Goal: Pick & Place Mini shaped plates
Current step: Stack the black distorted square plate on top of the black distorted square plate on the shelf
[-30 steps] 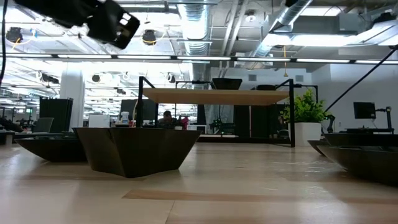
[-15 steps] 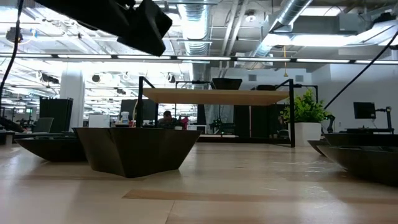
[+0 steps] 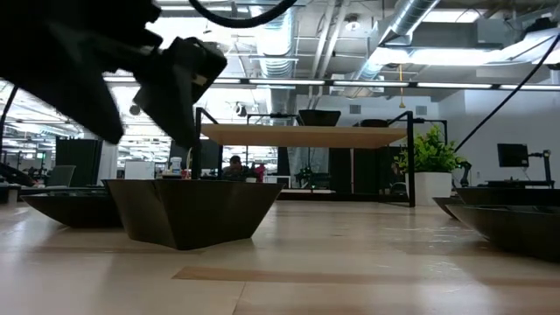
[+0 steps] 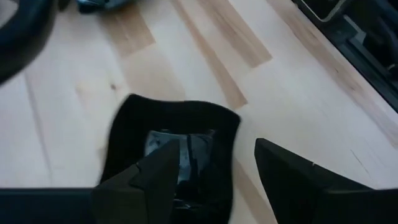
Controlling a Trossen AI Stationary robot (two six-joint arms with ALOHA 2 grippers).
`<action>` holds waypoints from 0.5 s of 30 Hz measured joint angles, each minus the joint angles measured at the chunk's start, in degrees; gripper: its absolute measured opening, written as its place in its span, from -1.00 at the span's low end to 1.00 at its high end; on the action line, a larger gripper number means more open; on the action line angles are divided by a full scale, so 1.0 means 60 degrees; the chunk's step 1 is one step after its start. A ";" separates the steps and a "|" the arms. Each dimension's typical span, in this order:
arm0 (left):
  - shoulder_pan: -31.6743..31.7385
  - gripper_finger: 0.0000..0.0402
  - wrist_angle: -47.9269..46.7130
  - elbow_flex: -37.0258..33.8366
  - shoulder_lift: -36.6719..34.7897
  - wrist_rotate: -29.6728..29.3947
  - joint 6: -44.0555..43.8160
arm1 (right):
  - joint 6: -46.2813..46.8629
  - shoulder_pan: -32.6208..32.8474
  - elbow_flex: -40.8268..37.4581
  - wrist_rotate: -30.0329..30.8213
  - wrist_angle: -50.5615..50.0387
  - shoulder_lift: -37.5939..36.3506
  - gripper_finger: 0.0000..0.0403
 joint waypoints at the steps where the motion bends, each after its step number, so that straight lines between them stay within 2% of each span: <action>1: -0.0050 0.05 0.0010 0.0000 0.0061 0.0001 0.0000 | 0.0018 0.0010 -0.0003 0.0000 0.0000 0.0000 -0.69; 15: -0.0354 -0.10 0.0200 -0.0004 0.0703 -0.0587 -0.0146 | 0.0109 -0.0004 -0.0001 0.0004 0.0011 0.0000 -0.69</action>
